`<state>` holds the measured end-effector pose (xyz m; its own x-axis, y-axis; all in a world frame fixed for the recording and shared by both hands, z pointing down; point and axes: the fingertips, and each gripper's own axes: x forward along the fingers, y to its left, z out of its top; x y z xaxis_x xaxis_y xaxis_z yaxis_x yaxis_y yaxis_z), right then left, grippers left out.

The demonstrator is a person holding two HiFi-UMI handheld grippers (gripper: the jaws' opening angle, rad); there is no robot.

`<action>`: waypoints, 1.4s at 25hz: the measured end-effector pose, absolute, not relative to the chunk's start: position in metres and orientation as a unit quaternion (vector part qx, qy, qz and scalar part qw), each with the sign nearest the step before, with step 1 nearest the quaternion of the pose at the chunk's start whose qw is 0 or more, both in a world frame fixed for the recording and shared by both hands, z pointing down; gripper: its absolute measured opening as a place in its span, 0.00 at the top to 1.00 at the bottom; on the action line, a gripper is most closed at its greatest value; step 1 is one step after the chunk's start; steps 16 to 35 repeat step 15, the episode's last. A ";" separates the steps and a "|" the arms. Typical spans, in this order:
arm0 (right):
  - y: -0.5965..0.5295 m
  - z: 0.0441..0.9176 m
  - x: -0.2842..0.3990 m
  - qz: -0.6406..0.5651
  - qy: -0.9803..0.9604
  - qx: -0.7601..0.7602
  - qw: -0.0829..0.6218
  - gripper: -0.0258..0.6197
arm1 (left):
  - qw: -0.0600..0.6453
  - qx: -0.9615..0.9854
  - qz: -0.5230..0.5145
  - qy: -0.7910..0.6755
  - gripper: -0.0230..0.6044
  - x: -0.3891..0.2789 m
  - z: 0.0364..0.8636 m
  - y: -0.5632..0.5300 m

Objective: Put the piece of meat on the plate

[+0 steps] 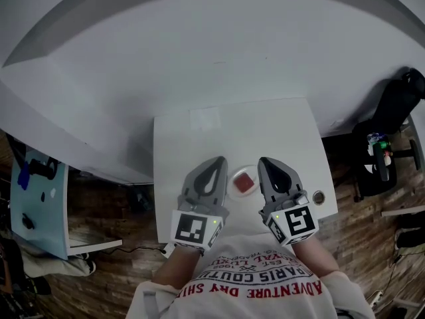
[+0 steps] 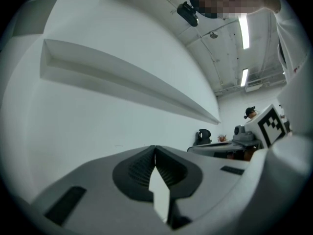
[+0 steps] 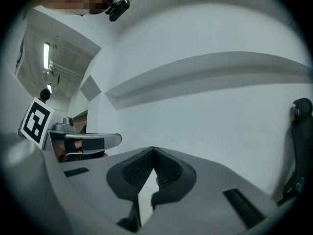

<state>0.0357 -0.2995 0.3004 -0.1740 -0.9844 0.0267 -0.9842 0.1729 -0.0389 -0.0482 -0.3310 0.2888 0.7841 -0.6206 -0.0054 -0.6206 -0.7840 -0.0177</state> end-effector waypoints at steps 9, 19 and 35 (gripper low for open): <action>-0.299 0.302 0.047 -0.011 0.741 -0.671 0.015 0.94 | -0.002 -0.942 -0.002 0.335 0.95 -0.053 0.297 -0.337; -0.308 0.307 0.046 -0.013 0.739 -0.674 0.009 0.94 | -0.005 -0.941 -0.005 0.337 0.95 -0.053 0.302 -0.344; -0.308 0.307 0.046 -0.013 0.739 -0.674 0.009 0.94 | -0.005 -0.941 -0.005 0.337 0.95 -0.053 0.302 -0.344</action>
